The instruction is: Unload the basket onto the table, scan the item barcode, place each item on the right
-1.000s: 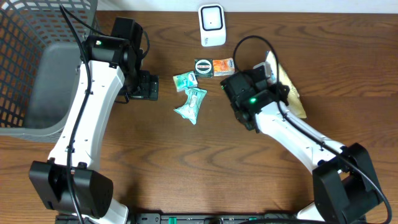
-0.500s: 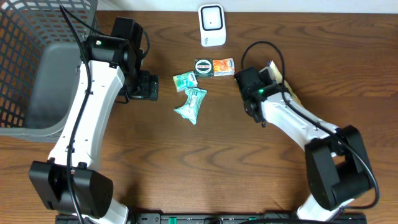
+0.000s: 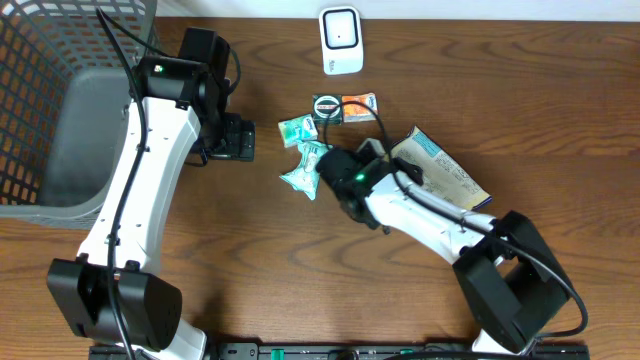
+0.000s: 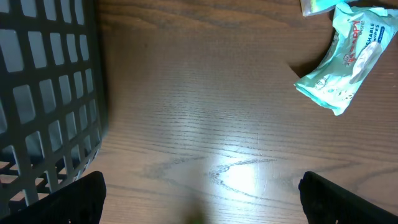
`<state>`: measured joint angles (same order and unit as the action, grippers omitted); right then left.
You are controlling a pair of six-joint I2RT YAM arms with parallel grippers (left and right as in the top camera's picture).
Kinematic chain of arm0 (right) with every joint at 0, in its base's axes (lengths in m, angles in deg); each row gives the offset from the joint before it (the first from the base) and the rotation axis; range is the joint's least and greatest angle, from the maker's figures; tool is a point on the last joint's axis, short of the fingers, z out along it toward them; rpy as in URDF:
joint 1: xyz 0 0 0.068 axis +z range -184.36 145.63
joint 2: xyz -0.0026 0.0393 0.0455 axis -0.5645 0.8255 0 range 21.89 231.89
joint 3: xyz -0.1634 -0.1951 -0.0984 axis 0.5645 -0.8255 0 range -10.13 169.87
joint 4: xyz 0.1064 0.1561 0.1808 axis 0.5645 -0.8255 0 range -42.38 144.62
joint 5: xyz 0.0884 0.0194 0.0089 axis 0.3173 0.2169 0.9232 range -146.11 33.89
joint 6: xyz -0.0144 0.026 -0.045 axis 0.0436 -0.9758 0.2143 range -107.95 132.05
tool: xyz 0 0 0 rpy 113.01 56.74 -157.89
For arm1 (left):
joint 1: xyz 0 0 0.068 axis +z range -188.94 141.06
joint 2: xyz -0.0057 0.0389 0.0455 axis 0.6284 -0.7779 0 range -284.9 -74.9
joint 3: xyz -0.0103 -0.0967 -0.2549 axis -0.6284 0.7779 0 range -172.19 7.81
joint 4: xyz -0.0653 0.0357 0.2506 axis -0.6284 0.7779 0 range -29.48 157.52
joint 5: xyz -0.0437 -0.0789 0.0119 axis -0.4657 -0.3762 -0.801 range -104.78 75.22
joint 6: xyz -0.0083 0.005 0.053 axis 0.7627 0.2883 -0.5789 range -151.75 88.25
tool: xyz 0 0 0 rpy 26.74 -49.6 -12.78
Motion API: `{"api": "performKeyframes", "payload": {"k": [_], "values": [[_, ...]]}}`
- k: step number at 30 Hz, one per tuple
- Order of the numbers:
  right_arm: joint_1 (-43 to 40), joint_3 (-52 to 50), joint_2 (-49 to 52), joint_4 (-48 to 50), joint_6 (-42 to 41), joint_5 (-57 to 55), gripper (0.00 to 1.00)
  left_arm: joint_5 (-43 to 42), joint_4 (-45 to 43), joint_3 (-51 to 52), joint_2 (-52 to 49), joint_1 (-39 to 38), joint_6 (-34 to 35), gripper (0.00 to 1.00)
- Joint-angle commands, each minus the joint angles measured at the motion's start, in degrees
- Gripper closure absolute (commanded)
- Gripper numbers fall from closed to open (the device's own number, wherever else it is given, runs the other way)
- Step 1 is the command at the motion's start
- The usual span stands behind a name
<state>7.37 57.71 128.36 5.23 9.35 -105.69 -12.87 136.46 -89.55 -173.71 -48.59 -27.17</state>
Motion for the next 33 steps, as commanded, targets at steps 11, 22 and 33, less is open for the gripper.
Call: {"api": "performKeyframes", "payload": {"k": [11,22,33], "values": [[-2.91,1.46,0.04,4.76,-2.86,14.29,0.18,0.92,0.02,0.17,-0.15,0.20,0.66,0.02],[-10.93,-3.58,0.04,15.56,-2.36,23.47,0.06,0.92,0.02,0.17,-0.15,0.20,0.66,0.02],[-16.94,-11.15,0.04,24.57,-2.34,22.32,0.08,0.92,0.00,0.17,-0.15,0.20,0.66,0.02]]}}
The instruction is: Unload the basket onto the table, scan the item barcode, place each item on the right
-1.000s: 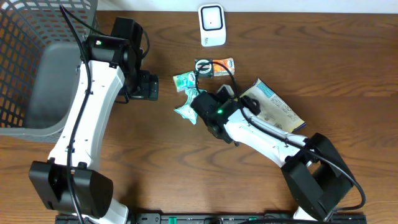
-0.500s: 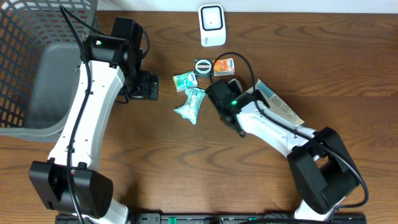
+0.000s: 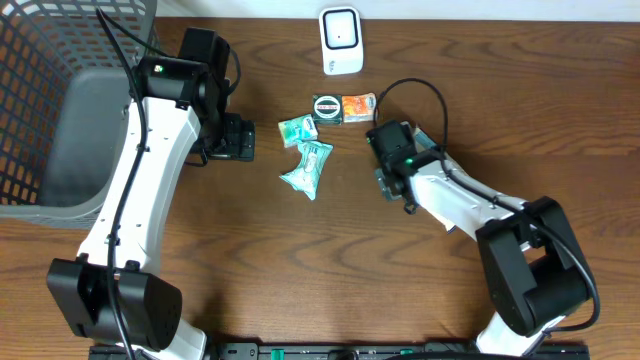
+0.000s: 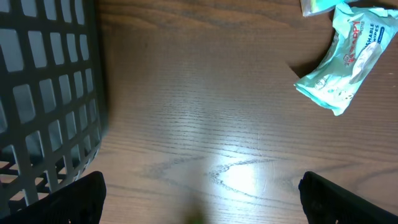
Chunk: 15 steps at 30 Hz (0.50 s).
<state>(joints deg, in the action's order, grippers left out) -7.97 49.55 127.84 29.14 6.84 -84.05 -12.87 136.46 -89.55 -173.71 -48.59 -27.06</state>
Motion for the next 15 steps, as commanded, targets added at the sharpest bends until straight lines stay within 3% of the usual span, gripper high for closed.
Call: {"api": "performKeyframes", "payload": {"k": [1,5,8,15], "values": [[-2.05,-3.63,0.57,1.51,0.17,0.70,0.12,0.92,0.02,0.17,-0.15,0.20,0.55,0.02],[-3.17,-4.22,0.55,2.14,0.61,1.09,0.70,0.92,0.02,0.17,-0.15,0.20,0.55,0.02],[-3.15,-3.23,0.52,1.42,0.61,4.04,0.99,0.92,0.02,0.17,-0.15,0.20,0.55,0.02],[-4.09,11.28,-1.36,-13.55,0.57,25.57,0.99,0.92,0.02,0.17,-0.15,0.20,0.55,0.03]]}}
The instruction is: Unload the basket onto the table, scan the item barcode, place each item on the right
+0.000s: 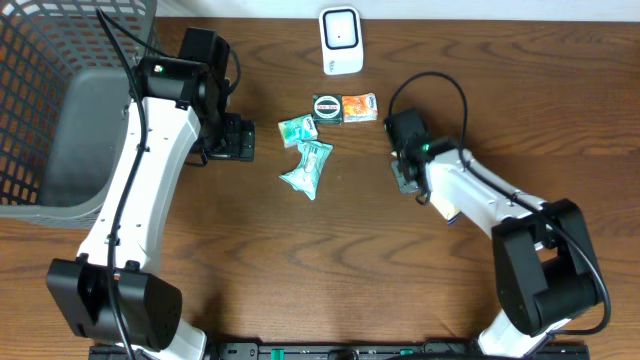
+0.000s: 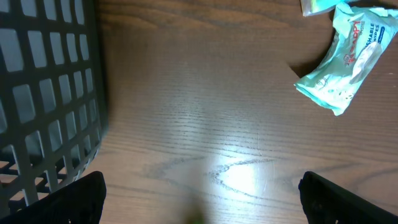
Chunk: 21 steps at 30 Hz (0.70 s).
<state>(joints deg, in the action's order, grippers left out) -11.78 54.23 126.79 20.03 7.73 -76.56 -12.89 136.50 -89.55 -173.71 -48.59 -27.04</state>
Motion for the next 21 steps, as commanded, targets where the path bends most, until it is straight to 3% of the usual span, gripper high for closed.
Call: {"api": "performKeyframes", "payload": {"k": [1,6,14,18,21], "values": [[-0.55,8.90,-0.52,-6.62,-0.33,21.46,0.99,0.94,-0.02,0.17,-0.15,0.20,0.52,0.02],[-2.01,16.87,-0.70,-13.49,-0.13,41.59,0.99,0.94,-0.02,0.17,-0.15,0.20,0.52,0.02],[-5.38,14.21,-0.42,-12.74,0.31,77.79,0.99,0.94,-0.02,0.17,-0.15,0.20,0.52,0.02],[-6.56,10.16,-0.42,-9.62,0.09,87.03,0.98,0.94,-0.02,0.17,-0.15,0.20,0.52,0.02],[-6.80,6.10,-0.42,-6.86,0.04,88.00,0.99,0.94,-0.02,0.17,-0.15,0.20,0.52,0.02]]}}
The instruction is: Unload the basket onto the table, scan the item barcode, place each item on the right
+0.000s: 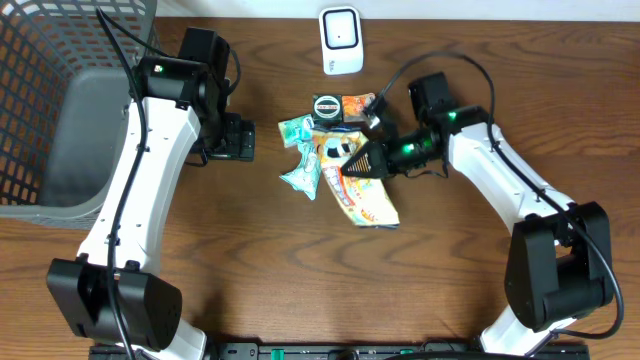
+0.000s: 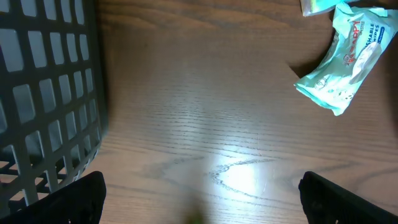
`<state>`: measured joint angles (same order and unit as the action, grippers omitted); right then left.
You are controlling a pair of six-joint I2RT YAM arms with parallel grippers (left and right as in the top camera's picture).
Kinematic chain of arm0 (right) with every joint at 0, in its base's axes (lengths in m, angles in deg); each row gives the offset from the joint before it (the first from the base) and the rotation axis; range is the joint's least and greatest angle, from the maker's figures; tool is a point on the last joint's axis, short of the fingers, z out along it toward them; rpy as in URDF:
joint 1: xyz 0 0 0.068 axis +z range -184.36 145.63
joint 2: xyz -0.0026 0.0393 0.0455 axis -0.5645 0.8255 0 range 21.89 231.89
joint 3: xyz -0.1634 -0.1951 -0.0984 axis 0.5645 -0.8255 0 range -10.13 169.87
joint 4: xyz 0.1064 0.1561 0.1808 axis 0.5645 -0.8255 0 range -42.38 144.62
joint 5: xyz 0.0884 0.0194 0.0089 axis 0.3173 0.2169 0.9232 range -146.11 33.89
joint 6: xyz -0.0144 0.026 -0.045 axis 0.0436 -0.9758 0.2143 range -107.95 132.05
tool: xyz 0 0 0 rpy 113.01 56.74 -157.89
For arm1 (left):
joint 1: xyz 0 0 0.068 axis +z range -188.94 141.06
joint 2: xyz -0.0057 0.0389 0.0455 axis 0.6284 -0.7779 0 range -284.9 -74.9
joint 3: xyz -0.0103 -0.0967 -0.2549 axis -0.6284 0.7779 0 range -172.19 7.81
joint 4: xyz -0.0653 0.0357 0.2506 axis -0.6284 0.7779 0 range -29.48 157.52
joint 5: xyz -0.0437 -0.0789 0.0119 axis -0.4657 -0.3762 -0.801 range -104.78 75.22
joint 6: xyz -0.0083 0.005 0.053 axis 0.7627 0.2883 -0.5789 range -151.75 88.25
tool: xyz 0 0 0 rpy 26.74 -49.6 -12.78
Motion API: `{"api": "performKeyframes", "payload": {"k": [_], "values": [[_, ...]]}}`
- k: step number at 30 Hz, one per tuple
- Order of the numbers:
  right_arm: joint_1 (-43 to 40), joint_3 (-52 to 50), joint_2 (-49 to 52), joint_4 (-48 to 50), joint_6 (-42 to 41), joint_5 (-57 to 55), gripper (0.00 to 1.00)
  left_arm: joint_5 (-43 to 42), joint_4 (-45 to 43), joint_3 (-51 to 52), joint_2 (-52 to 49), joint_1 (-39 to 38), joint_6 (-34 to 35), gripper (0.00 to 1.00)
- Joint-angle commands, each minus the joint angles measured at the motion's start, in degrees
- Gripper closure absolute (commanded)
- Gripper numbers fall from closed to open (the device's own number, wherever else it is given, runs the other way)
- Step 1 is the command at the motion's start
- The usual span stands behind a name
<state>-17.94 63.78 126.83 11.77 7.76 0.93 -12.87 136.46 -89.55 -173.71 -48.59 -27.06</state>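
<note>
A white barcode scanner point(image 1: 340, 41) stands at the table's far edge. My right gripper point(image 1: 363, 161) is shut on the top edge of a colourful orange and yellow packet point(image 1: 358, 192), which hangs tilted over the middle of the table, in front of the scanner. My left gripper point(image 2: 199, 211) is open over bare wood beside the basket, its dark fingertips point(image 2: 74, 198) far apart with nothing between them. In the overhead view the left gripper point(image 1: 240, 138) sits left of the loose items.
A grey mesh basket point(image 1: 60, 110) fills the far left. Loose items lie between the arms: a teal wipes pack point(image 1: 300, 172), a small teal sachet point(image 1: 295, 128), a round black tin point(image 1: 327, 106) and an orange sachet point(image 1: 358, 104). From the left wrist the wipes pack point(image 2: 342, 62) shows at upper right.
My right gripper was down on the table at the right, over the packet. Now it holds the packet over the middle of the table, colourful side up. The left arm has not moved.
My right gripper was beside the wipes pack while a pale printed packet lay on the table to the right. Then it was over that packet's near end, then further right on top of it. Now it holds the packet at the centre, its colourful face showing.
</note>
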Motion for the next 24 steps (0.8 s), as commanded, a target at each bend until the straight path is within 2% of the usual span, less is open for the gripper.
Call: {"api": "performKeyframes", "payload": {"k": [1,4,5,9,13,19,24], "values": [[-0.70,-4.68,-0.37,2.25,-0.24,10.27,0.98,0.92,0.02,0.17,-0.15,0.20,0.55,0.02],[-1.62,-9.68,-0.31,6.38,-6.34,5.55,0.99,0.92,0.02,0.17,-0.15,0.20,0.55,0.02],[-1.97,-11.06,-0.31,7.52,-8.39,2.47,0.96,0.92,0.02,0.17,-0.15,0.20,0.55,0.02],[-3.78,-12.66,-0.35,6.78,-10.47,-15.96,0.67,0.92,0.02,0.17,-0.15,0.20,0.55,0.02],[-6.12,-8.02,-0.61,-0.15,-9.86,-25.88,0.42,0.92,0.02,0.17,-0.15,0.20,0.55,0.02],[-7.80,7.37,-0.61,-18.25,-7.76,-42.21,0.41,0.92,0.02,0.17,-0.15,0.20,0.55,0.02],[-5.60,16.17,-0.61,-29.05,-5.62,-44.52,0.45,0.92,0.02,0.17,-0.15,0.20,0.55,0.03]]}}
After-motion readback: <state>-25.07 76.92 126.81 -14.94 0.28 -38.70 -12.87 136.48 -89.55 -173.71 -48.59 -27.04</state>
